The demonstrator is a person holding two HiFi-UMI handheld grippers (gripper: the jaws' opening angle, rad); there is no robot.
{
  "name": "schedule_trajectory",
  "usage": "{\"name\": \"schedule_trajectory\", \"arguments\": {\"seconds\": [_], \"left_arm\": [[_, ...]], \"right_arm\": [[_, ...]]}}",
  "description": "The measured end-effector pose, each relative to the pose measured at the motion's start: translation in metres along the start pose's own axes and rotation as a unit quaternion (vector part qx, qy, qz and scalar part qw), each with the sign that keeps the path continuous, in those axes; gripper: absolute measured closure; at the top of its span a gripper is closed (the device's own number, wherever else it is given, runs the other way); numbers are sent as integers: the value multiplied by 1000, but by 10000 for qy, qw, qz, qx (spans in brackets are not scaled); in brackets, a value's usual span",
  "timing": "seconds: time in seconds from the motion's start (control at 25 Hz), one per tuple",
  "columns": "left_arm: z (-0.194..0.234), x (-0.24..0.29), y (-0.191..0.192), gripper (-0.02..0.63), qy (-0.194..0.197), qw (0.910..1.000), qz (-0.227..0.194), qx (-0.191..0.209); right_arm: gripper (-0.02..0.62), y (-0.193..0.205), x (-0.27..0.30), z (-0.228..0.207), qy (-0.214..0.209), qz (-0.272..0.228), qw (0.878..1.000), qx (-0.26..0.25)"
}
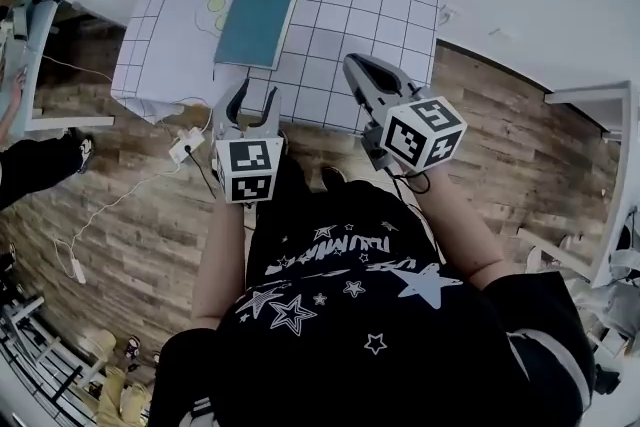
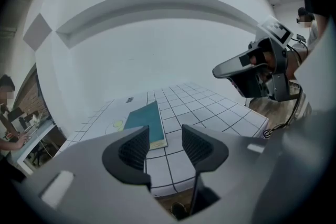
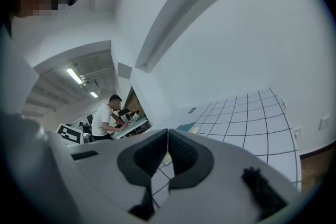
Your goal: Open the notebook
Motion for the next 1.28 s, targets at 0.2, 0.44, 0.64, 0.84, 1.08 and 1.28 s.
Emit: {"name": "schedule_trajectory", "arguments": {"seconds": [0.2, 0.44, 0.64, 0.84, 1.08, 1.28], "left_arm": [[12, 38, 5, 391, 7, 9977, 158, 653], [16, 77, 18, 383, 151, 9876, 582, 1448], [16, 95, 24, 380, 271, 9810, 800, 1747], [16, 105, 30, 379, 154, 9752, 981, 1979], [20, 110, 38, 379, 24, 9720, 1175, 2037], [14, 107, 32, 455, -161, 9626, 1366, 2336]], "right_arm": [[580, -1, 9, -14, 414, -35, 9990, 149], [580, 5, 9, -30, 837, -69, 9957, 379], [580, 11, 7, -37, 1042, -90, 9931, 526], [579, 16, 4, -39, 1131, -120, 9917, 602], [580, 17, 0, -37, 1136, -137, 9917, 588], [580, 12, -11, -35, 1127, -238, 9918, 554]]}}
Point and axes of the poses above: the fingertips, and each gripper's own axes: x forward along the fingers, z to its left, y out of its underside, the point moved 3 cm from there along -x, backward along the fingers, and after that the axes turned 1 degree about y, right-handed, at the moved point
